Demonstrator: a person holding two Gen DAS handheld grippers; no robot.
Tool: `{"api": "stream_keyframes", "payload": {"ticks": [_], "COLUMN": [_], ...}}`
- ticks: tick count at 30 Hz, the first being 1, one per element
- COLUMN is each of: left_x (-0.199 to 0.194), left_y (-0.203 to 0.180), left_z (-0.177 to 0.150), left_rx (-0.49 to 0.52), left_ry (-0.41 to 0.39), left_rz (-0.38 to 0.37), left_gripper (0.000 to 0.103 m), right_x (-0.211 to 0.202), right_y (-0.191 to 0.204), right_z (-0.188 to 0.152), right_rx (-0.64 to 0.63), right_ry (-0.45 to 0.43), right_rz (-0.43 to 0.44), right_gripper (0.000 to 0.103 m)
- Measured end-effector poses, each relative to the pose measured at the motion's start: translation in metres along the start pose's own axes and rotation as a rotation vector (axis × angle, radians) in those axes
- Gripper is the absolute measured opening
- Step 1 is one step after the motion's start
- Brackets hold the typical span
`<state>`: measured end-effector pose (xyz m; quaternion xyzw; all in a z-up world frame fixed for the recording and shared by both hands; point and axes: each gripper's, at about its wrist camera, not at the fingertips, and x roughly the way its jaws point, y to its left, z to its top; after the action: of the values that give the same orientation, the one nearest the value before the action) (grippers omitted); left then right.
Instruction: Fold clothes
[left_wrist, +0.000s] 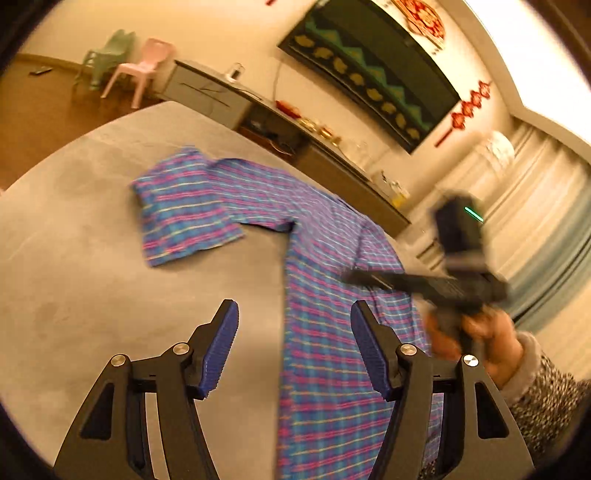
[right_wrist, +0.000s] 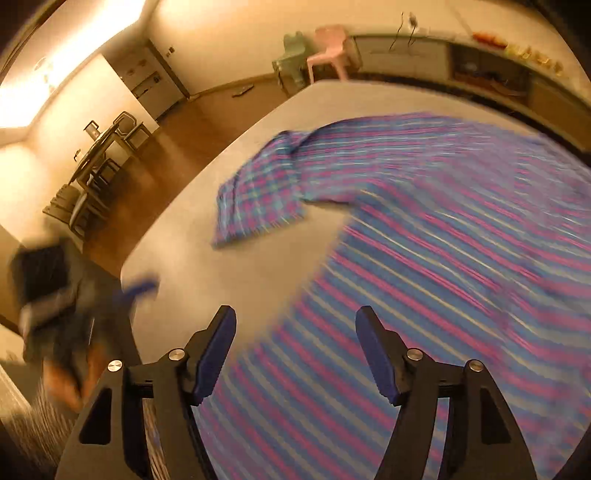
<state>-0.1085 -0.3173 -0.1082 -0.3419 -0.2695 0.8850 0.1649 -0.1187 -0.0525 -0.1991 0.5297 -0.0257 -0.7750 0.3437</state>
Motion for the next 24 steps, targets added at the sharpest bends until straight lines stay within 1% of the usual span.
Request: {"api": "stream_keyframes", "payload": {"ticks": [2,4,5,6,8,9,10,11,13,15,17,19,22,23,24], "left_x": [-0.010,-0.017,-0.022,-0.024,-0.024,-0.024,-0.022,-0.021,-0.018,-0.017,-0.014,-0.008,0.002,0.007,0.012], "left_y": [0.012,0.025,0.033,0.040,0.051,0.056,0.060,0.062,0.064,0.062,0.059,0.051,0.035,0.029,0.023], "left_z": [-0.004,-0.006,-0.006,-0.006,-0.006,-0.006,-0.007,-0.007,-0.007,-0.009,-0.012,-0.014,-0.010,-0.003,0.004], "left_rx": [-0.018,-0.042,-0.061,-0.075,-0.097,-0.109,-0.116,-0.120,-0.127,-0.128,-0.124,-0.103,-0.027,0.031,0.090], "left_ry": [-0.021,-0.039,-0.050,-0.057,-0.064,-0.068,-0.071,-0.072,-0.080,-0.082,-0.079,-0.060,-0.041,-0.048,-0.054], "left_rz": [0.006,0.004,0.001,-0.006,-0.010,-0.012,-0.020,-0.022,-0.034,-0.050,-0.068,-0.081,-0.012,0.039,0.091], "left_gripper": [0.066,0.066,0.066,0.066,0.066,0.066,0.066,0.066,0.066,0.066,0.066,0.066,0.066,0.067,0.069], "right_x": [0.038,0.072,0.079,0.083,0.094,0.100,0.104,0.107,0.108,0.091,0.057,0.018,-0.028,-0.033,-0.035], "right_y": [0.003,0.007,0.012,0.018,0.033,0.041,0.050,0.058,0.067,0.073,0.081,0.089,0.091,0.090,0.086], "right_z": [0.019,0.030,0.035,0.039,0.043,0.044,0.044,0.041,0.036,0.035,0.041,0.056,0.079,0.089,0.093], "right_rx": [0.102,0.178,0.182,0.163,0.086,0.045,-0.007,-0.052,-0.092,-0.102,-0.120,-0.143,-0.136,-0.126,-0.110], "right_ry": [0.006,-0.004,-0.044,-0.079,-0.102,-0.111,-0.108,-0.099,-0.084,-0.120,-0.172,-0.224,-0.251,-0.247,-0.238], "right_rz": [0.008,-0.019,-0.041,-0.082,-0.174,-0.220,-0.279,-0.319,-0.318,-0.292,-0.248,-0.215,-0.155,-0.132,-0.102], "right_gripper": [0.069,0.069,0.069,0.069,0.068,0.048,0.017,0.007,0.000,0.001,0.000,0.000,0.000,0.001,0.001]}}
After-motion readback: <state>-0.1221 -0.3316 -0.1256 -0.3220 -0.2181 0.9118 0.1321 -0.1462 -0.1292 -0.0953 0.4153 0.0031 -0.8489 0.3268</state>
